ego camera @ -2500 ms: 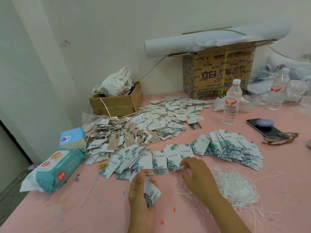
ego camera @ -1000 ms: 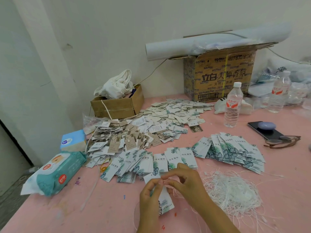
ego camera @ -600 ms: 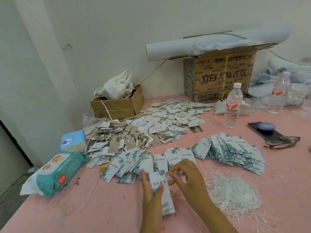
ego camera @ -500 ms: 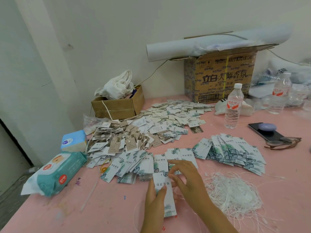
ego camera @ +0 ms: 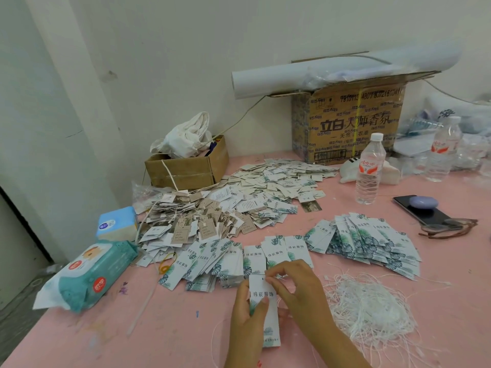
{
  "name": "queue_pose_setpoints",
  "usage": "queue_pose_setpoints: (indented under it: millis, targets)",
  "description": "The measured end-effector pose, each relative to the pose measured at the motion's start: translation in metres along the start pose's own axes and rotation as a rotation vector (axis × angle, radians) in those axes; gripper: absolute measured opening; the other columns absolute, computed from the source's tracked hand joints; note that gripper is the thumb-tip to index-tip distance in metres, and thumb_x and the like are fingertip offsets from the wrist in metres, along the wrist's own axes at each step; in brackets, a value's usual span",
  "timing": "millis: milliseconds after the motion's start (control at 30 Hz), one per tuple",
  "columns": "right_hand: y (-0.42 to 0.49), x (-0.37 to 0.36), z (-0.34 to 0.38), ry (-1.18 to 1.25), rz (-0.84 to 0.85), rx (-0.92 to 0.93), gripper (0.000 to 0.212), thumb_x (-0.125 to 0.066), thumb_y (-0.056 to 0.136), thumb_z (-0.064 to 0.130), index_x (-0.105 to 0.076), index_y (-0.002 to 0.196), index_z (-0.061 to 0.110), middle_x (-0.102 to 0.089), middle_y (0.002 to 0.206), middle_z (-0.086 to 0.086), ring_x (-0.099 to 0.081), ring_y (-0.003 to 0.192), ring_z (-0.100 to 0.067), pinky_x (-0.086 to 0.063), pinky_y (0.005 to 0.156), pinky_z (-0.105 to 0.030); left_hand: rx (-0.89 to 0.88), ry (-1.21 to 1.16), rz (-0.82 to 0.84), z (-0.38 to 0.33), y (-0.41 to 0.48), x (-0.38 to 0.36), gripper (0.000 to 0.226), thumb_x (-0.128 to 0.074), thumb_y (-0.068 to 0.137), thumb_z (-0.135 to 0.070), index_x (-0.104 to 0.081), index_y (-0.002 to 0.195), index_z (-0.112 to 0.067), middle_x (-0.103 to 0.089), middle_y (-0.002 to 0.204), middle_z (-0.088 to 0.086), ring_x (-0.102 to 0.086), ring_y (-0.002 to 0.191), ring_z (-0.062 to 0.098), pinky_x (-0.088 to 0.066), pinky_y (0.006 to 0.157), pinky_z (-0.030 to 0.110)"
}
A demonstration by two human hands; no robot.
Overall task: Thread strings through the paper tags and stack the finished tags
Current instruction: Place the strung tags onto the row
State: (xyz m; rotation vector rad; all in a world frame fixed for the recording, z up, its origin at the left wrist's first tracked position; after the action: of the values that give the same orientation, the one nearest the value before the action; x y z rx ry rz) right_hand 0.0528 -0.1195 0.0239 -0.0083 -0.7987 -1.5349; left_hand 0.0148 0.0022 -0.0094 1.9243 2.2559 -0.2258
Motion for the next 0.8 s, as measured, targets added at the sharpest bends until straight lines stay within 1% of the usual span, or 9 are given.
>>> queue_pose_setpoints:
  millis: [133, 167, 233, 267, 333, 433, 633, 700, 800]
  targets:
    - [0.0, 0.003, 0.002, -0.094, -0.08, 0.079, 0.014, -0.076, 0.079, 0.016, -0.069, 0.085, 0.027, -0.058, 0.087, 0.021, -0.052, 0.092, 0.001, -0.045, 0.077, -0.02, -0.002, 0.012, -0.017, 0.002, 0.003, 0.001, 0.039, -0.055, 0.093, 0.006, -0.064, 0.117, -0.023, -0.074, 0.103, 0.01, -0.069, 0.094, 0.037, -0.056, 0.084, 0.051]
    - [0.0, 0.003, 0.003, -0.099, -0.084, 0.099, 0.015, -0.077, 0.078, 0.016, -0.069, 0.084, 0.027, -0.06, 0.087, 0.021, -0.051, 0.092, 0.001, -0.046, 0.077, -0.022, -0.001, 0.01, -0.02, 0.002, 0.003, 0.001, 0.038, -0.056, 0.093, 0.006, -0.064, 0.118, -0.022, -0.075, 0.102, 0.009, -0.07, 0.094, 0.036, -0.057, 0.083, 0.049]
    - [0.0, 0.002, 0.005, -0.102, -0.083, 0.15, 0.015, -0.078, 0.077, 0.014, -0.068, 0.083, 0.025, -0.063, 0.087, 0.02, -0.048, 0.091, 0.001, -0.049, 0.075, -0.026, -0.007, 0.0, -0.028, 0.0, 0.003, 0.002, 0.038, -0.056, 0.092, 0.006, -0.065, 0.115, -0.023, -0.075, 0.1, 0.007, -0.072, 0.089, 0.027, -0.059, 0.072, 0.037]
    - [0.0, 0.001, 0.006, -0.108, -0.083, 0.171, 0.016, -0.078, 0.077, 0.014, -0.068, 0.082, 0.024, -0.064, 0.087, 0.019, -0.047, 0.091, 0.002, -0.049, 0.074, -0.027, -0.006, -0.011, -0.034, -0.001, 0.003, 0.002, 0.037, -0.056, 0.092, 0.006, -0.066, 0.114, -0.023, -0.076, 0.099, 0.007, -0.072, 0.085, 0.023, -0.058, 0.067, 0.031]
    - [0.001, 0.002, 0.007, -0.136, -0.098, 0.198, 0.016, -0.079, 0.076, 0.014, -0.067, 0.082, 0.024, -0.065, 0.086, 0.018, -0.046, 0.09, 0.002, -0.046, 0.074, -0.023, 0.004, -0.029, -0.034, -0.002, 0.001, 0.002, 0.038, -0.056, 0.092, 0.006, -0.066, 0.113, -0.024, -0.076, 0.098, 0.007, -0.072, 0.081, 0.018, -0.056, 0.063, 0.025]
    - [0.001, 0.004, 0.007, -0.171, -0.12, 0.206, 0.017, -0.08, 0.075, 0.014, -0.067, 0.081, 0.023, -0.065, 0.085, 0.017, -0.046, 0.089, 0.0, -0.041, 0.076, -0.021, 0.008, -0.014, -0.033, -0.003, 0.001, 0.002, 0.036, -0.057, 0.092, 0.005, -0.067, 0.11, -0.025, -0.076, 0.095, 0.005, -0.072, 0.079, 0.016, -0.055, 0.062, 0.023]
    - [0.001, 0.006, 0.007, -0.174, -0.149, 0.193, 0.017, -0.079, 0.076, 0.011, -0.067, 0.081, 0.022, -0.063, 0.083, 0.017, -0.047, 0.087, -0.002, -0.04, 0.076, -0.021, 0.009, 0.032, -0.015, -0.001, 0.0, 0.001, 0.034, -0.058, 0.093, 0.0, -0.067, 0.109, -0.028, -0.077, 0.092, 0.0, -0.072, 0.074, 0.014, -0.054, 0.06, 0.023]
    - [0.0, 0.004, 0.009, -0.176, -0.128, 0.226, 0.018, -0.079, 0.076, 0.009, -0.066, 0.081, 0.021, -0.063, 0.083, 0.015, -0.05, 0.086, -0.002, -0.041, 0.075, -0.022, 0.007, 0.011, -0.015, -0.002, -0.001, 0.001, 0.035, -0.057, 0.093, 0.002, -0.066, 0.11, -0.028, -0.076, 0.092, 0.001, -0.073, 0.073, 0.015, -0.054, 0.059, 0.023]
    - [-0.002, -0.002, 0.013, -0.197, -0.088, 0.313, 0.02, -0.081, 0.072, 0.004, -0.067, 0.079, 0.016, -0.066, 0.083, 0.008, -0.06, 0.079, -0.012, -0.045, 0.069, -0.022, 0.014, -0.053, -0.029, -0.004, 0.0, 0.0, 0.037, -0.053, 0.094, 0.005, -0.065, 0.113, -0.025, -0.076, 0.097, 0.005, -0.072, 0.079, 0.02, -0.055, 0.058, 0.026]
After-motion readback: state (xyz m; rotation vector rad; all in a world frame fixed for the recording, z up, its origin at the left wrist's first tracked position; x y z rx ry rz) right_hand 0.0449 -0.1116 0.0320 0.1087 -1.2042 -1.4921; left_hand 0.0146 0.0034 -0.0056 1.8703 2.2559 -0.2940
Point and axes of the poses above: each hand's wrist, its own y-axis towards the middle knuckle, its own x-axis out of the back of the hand, z = x × y, the point moved 4 cm from there along y, towards the middle knuckle
